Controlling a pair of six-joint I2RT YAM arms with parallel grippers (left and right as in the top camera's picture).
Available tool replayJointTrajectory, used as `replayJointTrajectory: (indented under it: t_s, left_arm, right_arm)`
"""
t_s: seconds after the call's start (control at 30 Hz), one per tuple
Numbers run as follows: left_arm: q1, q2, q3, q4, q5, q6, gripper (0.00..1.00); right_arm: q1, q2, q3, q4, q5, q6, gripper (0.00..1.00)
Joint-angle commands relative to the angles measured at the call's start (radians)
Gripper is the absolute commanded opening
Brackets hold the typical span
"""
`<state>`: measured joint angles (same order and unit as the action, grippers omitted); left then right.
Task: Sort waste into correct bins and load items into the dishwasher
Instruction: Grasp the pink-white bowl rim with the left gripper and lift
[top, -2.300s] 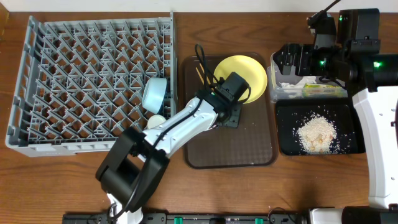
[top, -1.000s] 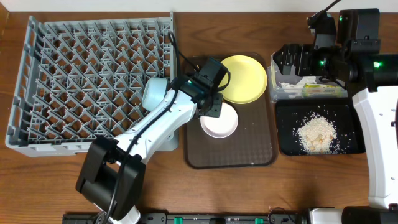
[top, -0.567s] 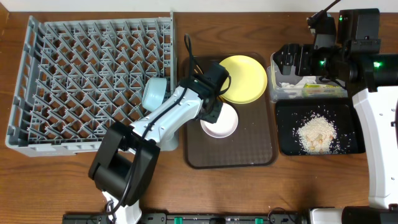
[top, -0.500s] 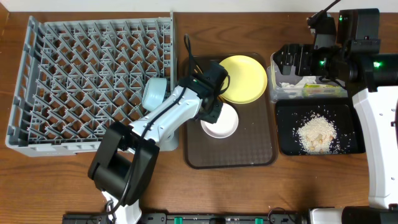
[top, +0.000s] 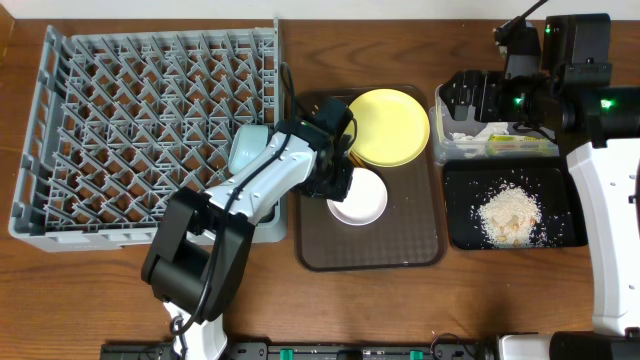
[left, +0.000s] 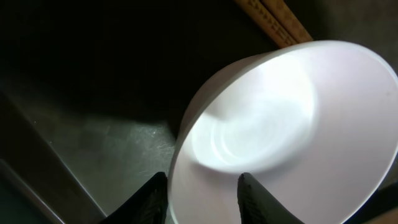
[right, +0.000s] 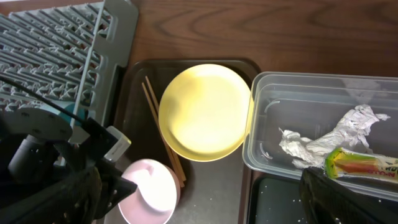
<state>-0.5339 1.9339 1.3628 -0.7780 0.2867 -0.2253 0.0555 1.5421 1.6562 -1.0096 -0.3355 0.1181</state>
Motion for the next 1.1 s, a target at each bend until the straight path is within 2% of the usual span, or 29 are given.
replayJointTrajectory:
  t_s: [0.0,0.03,0.1,0.23,0.3,0.37,0.43,0.53,0.63,0.77,0.97,1.07]
  left_arm:
    - [0.001,0.013,-0.007,-0.003,0.001,-0.017,0.39]
    - [0.001,0.013,-0.007,-0.003,0.001,-0.017,0.39]
    - [0.001,0.014,-0.007,-0.003,0.001,-0.018,0.46]
    - [0.008,0.019,-0.007,-0.011,0.0,-0.087,0.56]
    - [0.016,0.021,-0.007,-0.022,0.0,-0.116,0.56]
    - [0.026,0.021,-0.007,-0.026,0.0,-0.191,0.5]
    - [0.027,0.021,-0.007,-0.012,0.001,-0.275,0.48]
    - [0.014,0.021,-0.007,0.013,0.001,-0.318,0.41]
    - [-0.002,0.021,-0.007,0.051,-0.01,-0.361,0.4]
    - [-0.042,0.033,-0.007,0.076,-0.11,-0.421,0.39]
    - [-0.066,0.068,-0.007,0.089,-0.116,-0.447,0.36]
    - [-0.066,0.07,-0.007,0.092,-0.116,-0.447,0.22]
  right_arm:
    - [-0.002,0.003,0.01,-0.002,0.006,-0.003,0.99]
    - [-0.002,0.003,0.01,-0.002,0.006,-0.003,0.99]
    - [-0.002,0.003,0.01,-0.002,0.006,-0.003,0.99]
    - [-0.002,0.003,0.01,-0.002,0.006,-0.003,0.99]
    - [-0.002,0.003,0.01,-0.002,0.006,-0.003,0.99]
    - [-0.002,0.003,0.01,-0.002,0.006,-0.003,0.99]
    - [-0.002,0.003,0.01,-0.002,0.006,-0.003,0.99]
    - [-0.003,0.003,0.01,-0.002,0.006,-0.003,0.99]
    - [-0.003,0.003,0.01,-0.002,0.006,-0.003,0.99]
    - [-0.002,0.003,0.01,-0.002,0.006,-0.003,0.99]
    - [-0.002,0.003,0.01,-0.002,0.006,-0.003,0.99]
    - [-0.003,0.003,0.01,-0.002,0.006,-0.003,0.99]
